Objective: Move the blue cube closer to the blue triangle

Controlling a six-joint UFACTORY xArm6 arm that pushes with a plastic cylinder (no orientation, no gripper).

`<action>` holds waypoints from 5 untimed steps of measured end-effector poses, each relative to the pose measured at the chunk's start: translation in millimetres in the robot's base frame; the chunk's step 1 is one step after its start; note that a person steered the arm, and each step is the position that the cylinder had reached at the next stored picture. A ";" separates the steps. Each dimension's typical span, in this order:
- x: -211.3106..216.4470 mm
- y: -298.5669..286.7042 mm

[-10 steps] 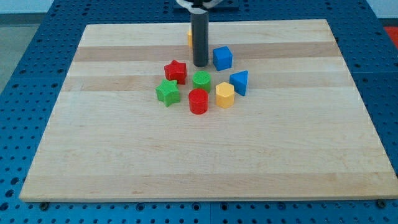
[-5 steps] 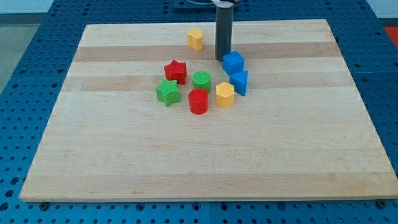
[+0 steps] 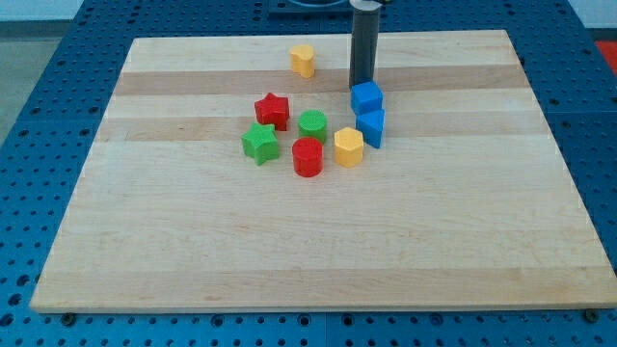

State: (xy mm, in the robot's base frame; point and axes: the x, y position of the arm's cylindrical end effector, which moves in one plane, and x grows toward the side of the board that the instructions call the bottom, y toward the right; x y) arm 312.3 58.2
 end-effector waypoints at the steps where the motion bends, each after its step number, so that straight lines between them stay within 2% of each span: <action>1: 0.0 7.6; 5: 1.7 35.4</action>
State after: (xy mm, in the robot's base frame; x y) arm 314.1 93.6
